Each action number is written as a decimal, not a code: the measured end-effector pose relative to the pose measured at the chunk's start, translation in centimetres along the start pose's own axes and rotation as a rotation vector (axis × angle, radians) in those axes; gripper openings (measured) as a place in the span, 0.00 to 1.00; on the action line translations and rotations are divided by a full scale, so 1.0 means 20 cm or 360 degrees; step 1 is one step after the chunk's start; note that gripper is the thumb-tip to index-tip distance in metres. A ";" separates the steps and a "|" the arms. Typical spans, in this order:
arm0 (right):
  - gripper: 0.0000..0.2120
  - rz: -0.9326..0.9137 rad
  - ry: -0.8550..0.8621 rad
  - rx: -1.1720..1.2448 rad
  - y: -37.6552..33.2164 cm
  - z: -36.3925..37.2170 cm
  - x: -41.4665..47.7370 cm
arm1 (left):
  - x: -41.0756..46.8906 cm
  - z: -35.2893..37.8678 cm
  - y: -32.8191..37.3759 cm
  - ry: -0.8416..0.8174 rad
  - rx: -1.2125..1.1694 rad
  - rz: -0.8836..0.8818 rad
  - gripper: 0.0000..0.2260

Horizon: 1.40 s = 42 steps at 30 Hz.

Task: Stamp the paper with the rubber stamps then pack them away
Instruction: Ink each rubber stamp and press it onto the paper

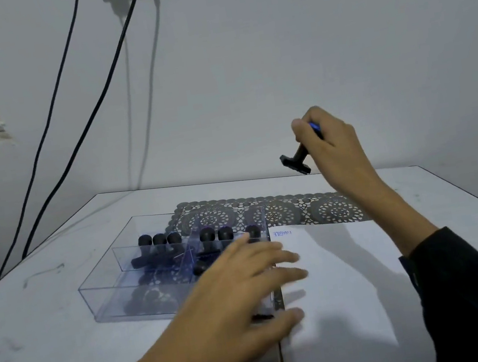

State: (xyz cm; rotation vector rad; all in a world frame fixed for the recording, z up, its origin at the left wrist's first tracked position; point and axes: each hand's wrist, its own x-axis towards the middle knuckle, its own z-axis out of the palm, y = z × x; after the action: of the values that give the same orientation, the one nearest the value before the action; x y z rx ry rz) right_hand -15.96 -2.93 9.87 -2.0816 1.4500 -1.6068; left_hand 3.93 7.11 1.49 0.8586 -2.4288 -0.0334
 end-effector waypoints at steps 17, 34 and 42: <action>0.05 0.0118 -0.1502 0.0445 -0.31 0.06 -0.73 | -0.73 -0.04 -0.17 0.0054 -0.0234 -0.1068 0.16; 0.07 -0.0359 -0.1424 -0.0063 -0.40 0.11 -0.94 | -0.74 -0.02 -0.17 0.0063 -0.0201 -0.1024 0.15; 0.09 -0.0766 -0.0767 -0.0507 -0.32 0.24 -1.07 | -0.75 -0.02 -0.18 0.0016 -0.0221 -0.1056 0.17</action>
State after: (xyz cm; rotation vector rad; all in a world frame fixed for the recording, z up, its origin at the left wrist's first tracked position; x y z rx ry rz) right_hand -7.61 14.22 -2.55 -2.9082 1.1475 -0.8962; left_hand 15.77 13.13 -6.39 1.5447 -1.9990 -0.4347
